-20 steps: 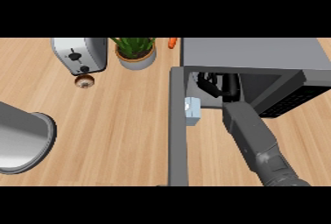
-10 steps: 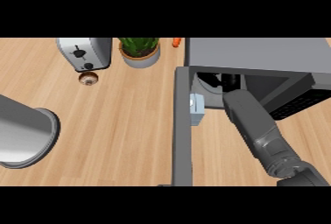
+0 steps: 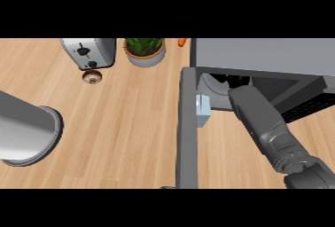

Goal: Pick up the milk, place it into the microwave and close the microwave

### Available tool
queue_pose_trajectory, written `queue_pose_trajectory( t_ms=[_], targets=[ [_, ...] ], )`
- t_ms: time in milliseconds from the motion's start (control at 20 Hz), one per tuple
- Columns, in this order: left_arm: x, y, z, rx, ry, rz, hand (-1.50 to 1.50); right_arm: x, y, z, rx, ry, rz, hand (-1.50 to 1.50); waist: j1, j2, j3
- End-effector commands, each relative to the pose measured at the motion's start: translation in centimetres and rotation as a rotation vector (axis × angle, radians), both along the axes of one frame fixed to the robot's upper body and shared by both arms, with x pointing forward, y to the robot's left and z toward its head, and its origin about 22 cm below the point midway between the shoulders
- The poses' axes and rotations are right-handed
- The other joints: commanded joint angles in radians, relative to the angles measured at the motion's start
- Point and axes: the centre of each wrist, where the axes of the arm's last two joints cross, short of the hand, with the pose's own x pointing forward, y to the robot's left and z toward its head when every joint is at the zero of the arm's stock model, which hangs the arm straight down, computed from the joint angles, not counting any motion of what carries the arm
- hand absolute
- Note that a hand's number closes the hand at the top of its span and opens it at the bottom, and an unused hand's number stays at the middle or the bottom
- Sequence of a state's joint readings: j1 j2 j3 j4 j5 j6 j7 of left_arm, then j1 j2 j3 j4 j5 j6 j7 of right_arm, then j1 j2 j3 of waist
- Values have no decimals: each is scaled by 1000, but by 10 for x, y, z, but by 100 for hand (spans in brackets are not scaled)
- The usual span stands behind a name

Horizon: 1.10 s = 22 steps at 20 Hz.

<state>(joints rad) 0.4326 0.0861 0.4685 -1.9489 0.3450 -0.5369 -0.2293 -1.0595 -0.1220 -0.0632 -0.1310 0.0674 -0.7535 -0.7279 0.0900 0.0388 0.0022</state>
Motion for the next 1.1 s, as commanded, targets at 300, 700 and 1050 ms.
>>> queue_pose_trajectory(
  t_ms=[300,700,1050],
  targets=[
    [9,8,2,5,3,-24,-150,-3,-44,-5,-27,5,-141,150,24,15,2],
    [13,3,-5,-3,27,-39,-150,-9,-67,-12,-43,72,-228,150,36,18,2],
    [23,3,-8,-3,21,-51,-150,-8,-68,-10,-129,86,-172,-150,59,28,2]
  ],
)
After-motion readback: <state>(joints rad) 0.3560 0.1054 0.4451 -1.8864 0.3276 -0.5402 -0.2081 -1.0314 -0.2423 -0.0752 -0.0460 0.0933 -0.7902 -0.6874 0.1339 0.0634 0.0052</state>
